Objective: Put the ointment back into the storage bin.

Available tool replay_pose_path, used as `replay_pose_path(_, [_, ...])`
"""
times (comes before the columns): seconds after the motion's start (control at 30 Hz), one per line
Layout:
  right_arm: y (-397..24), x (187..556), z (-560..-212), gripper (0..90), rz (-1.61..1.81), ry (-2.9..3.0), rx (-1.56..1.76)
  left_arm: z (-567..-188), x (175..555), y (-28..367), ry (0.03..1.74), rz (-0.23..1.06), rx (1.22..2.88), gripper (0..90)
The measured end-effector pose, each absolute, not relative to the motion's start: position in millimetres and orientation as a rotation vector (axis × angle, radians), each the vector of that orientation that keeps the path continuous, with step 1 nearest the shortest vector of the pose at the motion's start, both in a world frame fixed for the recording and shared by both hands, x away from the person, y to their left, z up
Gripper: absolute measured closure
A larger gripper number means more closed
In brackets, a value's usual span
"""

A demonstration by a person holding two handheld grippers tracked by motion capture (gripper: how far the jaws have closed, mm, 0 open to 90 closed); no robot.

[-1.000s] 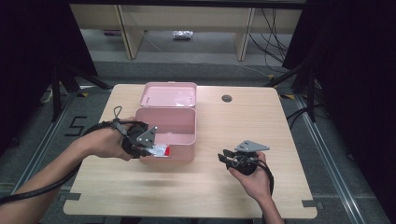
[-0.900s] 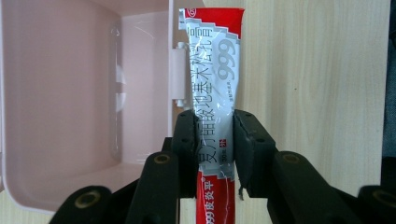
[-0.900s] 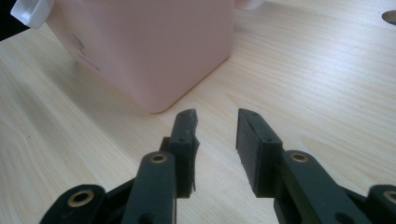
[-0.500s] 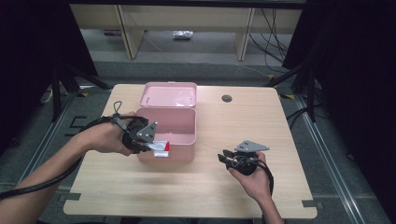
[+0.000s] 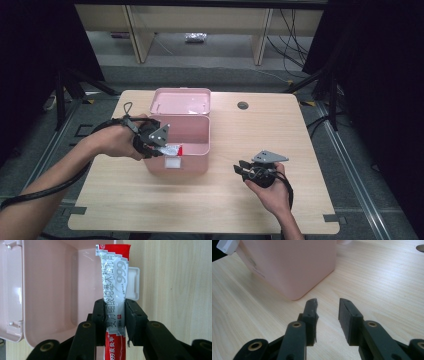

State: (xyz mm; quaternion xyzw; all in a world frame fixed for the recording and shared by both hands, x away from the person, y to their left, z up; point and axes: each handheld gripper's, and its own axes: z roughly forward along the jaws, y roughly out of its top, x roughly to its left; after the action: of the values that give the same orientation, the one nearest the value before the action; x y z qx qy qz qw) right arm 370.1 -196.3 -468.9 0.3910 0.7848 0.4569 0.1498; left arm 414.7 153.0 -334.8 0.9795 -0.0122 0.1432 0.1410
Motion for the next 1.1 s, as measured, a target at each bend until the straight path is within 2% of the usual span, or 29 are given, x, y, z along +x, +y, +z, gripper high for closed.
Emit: replay_pose_path(1.1, [-198, 369, -470, 68.6, 1.293, 2.273, 1.154, -343, 441, 141, -0.003, 0.369, 2.851, 71.2])
